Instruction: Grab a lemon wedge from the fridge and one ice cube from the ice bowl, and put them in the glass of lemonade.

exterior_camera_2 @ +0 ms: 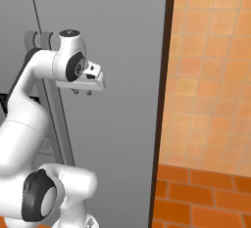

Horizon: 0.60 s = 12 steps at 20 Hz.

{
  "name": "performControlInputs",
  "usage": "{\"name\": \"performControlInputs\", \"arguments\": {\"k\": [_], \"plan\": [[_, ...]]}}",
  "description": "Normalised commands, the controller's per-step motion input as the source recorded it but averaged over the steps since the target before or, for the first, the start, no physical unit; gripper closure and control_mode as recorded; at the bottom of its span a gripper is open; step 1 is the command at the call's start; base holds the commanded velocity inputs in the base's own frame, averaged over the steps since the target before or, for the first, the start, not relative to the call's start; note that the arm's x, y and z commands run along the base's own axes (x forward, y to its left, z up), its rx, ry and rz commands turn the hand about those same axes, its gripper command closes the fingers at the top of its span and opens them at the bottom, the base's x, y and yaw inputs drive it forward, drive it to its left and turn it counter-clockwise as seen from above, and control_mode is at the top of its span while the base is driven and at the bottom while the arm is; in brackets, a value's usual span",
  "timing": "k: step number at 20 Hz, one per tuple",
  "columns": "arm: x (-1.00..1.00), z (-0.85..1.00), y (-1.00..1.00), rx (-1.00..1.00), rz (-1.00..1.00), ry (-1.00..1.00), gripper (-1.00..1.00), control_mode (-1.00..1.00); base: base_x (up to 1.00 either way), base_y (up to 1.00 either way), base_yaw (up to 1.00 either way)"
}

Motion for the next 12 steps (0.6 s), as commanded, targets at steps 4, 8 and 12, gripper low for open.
{"name": "performControlInputs", "arguments": {"k": [4,8,12], "plan": [[-0.35,0.0,-0.05,0.0,0.0,-0.03,-1.0,-1.0,0.0,0.0,0.0],[-0.38,-0.01,0.0,0.0,0.0,0.0,-1.0,-1.0,0.0,0.0,0.0],[-0.21,-0.06,-0.02,0.0,0.0,0.0,-1.0,-1.0,0.0,0.0,0.0]]}}
